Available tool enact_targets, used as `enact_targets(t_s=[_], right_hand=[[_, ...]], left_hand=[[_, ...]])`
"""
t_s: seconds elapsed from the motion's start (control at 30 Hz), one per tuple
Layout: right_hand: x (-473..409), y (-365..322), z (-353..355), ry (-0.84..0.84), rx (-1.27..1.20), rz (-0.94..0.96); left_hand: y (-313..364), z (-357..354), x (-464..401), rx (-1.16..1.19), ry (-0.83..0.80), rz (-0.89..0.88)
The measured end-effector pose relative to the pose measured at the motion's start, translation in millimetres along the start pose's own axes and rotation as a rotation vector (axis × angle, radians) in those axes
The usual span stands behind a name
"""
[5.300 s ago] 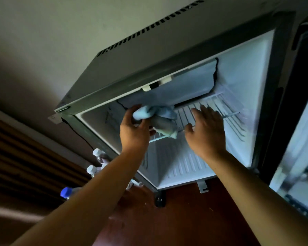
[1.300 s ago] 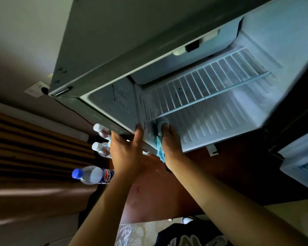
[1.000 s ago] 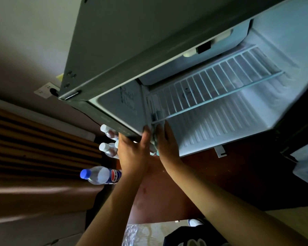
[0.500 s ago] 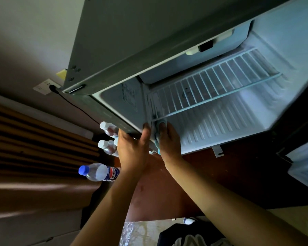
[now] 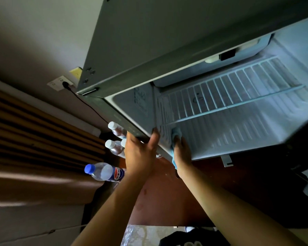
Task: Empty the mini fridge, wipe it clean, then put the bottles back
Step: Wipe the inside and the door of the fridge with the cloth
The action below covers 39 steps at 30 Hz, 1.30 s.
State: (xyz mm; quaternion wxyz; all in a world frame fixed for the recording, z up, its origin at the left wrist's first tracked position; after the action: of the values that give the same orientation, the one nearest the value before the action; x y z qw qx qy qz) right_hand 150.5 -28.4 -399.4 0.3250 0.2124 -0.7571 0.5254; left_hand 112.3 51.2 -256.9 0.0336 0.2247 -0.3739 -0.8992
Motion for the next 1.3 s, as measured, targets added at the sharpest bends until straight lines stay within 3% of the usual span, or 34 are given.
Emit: enact_targets(t_s=[0.17,0.4,0.57,0.77,1.1,1.3], right_hand=[[11,-16,3,0.037,-0.095,0.024],[39,-30,-17,-0.023,-0.01,0.327],[30,-33,-12,-0.119,-0.019,0.241],[29,-36,-7,-0.089,-0.04,0.146],[27,-32,-16,-0.085,0.024,0.281],[6,-11,-4,0.011,0.027,0.047]], left_hand=[[3,1,-1,0.018,-0.015,0.021],[7,2,0,0.064,-0.004,0.056],[10,3,0,0.041,0.01,0.067],[6,2,0,0.004,-0.018,0.125],[3,0,0,0.005,0.019,0.084],[1,0,1,-0.014,0.045,0.086]])
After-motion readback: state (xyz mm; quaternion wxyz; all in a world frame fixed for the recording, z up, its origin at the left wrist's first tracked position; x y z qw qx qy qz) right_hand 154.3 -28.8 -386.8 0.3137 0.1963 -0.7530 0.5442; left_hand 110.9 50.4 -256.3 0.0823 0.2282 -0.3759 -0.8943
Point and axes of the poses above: each hand's wrist, its own x-axis away from the middle knuckle, its own z-axis out of the back of the hand, y = z × x, the point moved 2 cm from there along -x, towards the middle knuckle, and after that the axes turned 14 degrees about -z, right-handed, at the moved point
